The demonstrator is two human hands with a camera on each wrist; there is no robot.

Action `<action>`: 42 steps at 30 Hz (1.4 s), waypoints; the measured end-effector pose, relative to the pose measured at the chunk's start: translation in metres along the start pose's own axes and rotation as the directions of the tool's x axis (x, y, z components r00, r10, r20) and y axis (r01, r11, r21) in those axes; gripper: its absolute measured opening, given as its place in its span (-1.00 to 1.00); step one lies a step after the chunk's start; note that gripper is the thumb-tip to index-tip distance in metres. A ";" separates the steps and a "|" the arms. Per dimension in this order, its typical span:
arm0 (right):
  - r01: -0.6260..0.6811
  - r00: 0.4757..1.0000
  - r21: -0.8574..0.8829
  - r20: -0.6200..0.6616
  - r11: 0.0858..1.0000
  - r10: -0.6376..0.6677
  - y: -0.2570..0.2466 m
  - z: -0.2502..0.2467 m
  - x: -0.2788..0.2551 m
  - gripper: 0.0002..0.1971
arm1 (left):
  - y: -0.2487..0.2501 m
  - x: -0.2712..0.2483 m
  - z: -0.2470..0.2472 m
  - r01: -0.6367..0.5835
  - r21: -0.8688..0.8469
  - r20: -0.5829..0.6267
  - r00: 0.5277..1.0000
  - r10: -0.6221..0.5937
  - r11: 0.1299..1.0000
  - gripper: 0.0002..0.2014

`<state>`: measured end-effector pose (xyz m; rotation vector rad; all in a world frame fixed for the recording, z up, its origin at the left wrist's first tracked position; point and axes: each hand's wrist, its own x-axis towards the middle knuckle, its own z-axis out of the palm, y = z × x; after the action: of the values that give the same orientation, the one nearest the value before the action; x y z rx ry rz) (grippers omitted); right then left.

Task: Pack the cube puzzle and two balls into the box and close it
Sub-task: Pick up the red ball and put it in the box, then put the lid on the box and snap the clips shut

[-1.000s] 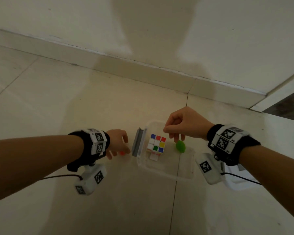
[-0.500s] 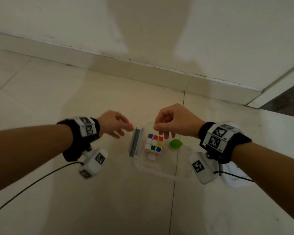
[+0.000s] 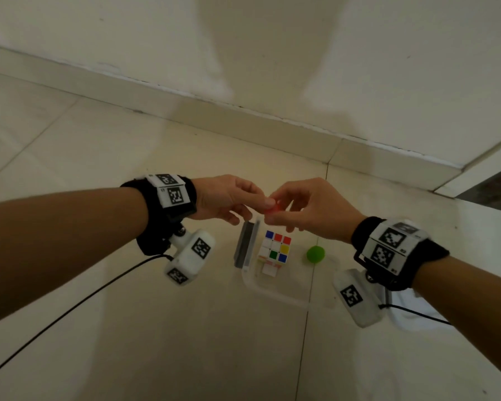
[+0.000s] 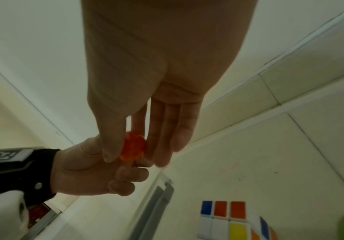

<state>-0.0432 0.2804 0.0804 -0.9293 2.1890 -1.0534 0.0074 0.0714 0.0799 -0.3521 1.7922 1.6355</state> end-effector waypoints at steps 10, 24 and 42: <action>-0.108 0.760 -0.549 0.491 0.829 0.425 0.031 0.047 -0.002 -0.65 | -0.014 0.006 0.023 0.256 0.276 -0.277 0.944 -0.178 0.927 -0.49; -0.166 0.794 -0.499 0.443 0.850 0.416 0.040 0.047 -0.004 -0.72 | -0.025 0.013 0.035 0.252 0.188 -0.147 0.963 -0.227 0.949 -0.65; -0.782 0.599 -0.440 -0.340 0.441 0.725 0.145 -0.113 -0.079 -0.76 | -0.032 0.018 0.006 0.210 0.147 -0.303 0.940 -0.158 0.967 -0.74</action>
<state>-0.1243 0.4579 0.0366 0.0330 2.6145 0.0078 0.0156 0.0760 0.0445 -0.6866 2.0344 1.3338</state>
